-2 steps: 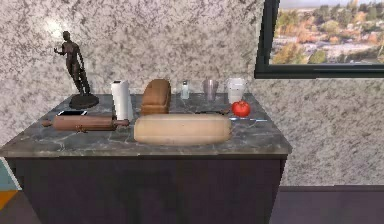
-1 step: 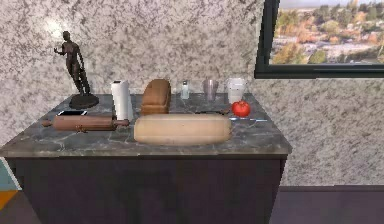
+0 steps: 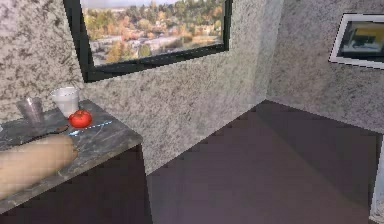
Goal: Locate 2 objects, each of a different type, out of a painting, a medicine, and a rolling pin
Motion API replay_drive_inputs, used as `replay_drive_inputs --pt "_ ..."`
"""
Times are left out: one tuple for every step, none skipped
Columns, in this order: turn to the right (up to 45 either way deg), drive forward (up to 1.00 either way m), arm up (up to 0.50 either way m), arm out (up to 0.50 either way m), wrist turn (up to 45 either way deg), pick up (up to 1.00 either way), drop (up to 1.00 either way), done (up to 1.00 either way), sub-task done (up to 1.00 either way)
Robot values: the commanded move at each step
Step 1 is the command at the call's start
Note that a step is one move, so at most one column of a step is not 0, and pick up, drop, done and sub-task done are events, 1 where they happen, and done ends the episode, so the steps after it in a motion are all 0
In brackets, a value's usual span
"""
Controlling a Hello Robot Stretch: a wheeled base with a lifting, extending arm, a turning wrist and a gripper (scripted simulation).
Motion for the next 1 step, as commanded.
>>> replay_drive_inputs --pt "3.0 0.0 0.0 0.0 0.0 0.0 0.0 0.0 0.0"
